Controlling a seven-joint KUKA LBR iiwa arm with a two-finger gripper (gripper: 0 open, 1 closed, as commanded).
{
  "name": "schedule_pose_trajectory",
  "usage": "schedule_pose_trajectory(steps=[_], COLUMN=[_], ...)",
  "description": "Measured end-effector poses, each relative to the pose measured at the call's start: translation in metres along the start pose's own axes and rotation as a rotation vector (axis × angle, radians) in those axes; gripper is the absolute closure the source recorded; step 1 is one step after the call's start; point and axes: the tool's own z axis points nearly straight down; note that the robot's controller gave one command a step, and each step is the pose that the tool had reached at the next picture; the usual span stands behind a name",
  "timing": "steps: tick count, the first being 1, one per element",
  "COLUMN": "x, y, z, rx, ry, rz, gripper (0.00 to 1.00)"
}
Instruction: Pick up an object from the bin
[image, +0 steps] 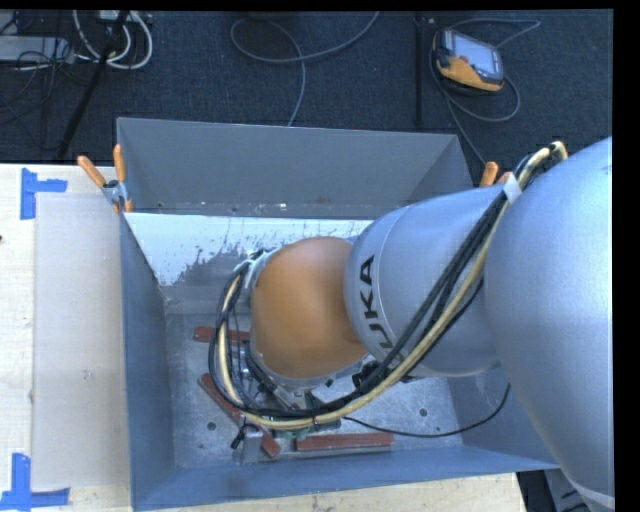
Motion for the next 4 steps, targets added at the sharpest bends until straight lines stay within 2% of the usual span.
schedule_pose_trajectory(steps=[1,2,3,4], x=[-0.075,-0.103,-0.041,-0.044], y=[-0.036,-0.023,-0.095,-0.092], z=[0.069,0.067,0.069,0.069], rx=[-0.004,-0.002,0.001,-0.003], ry=[-0.016,-0.013,-0.005,-0.009], rz=[-0.074,-0.17,-0.093,-0.096], gripper=[0.0,0.0,0.0,1.0])
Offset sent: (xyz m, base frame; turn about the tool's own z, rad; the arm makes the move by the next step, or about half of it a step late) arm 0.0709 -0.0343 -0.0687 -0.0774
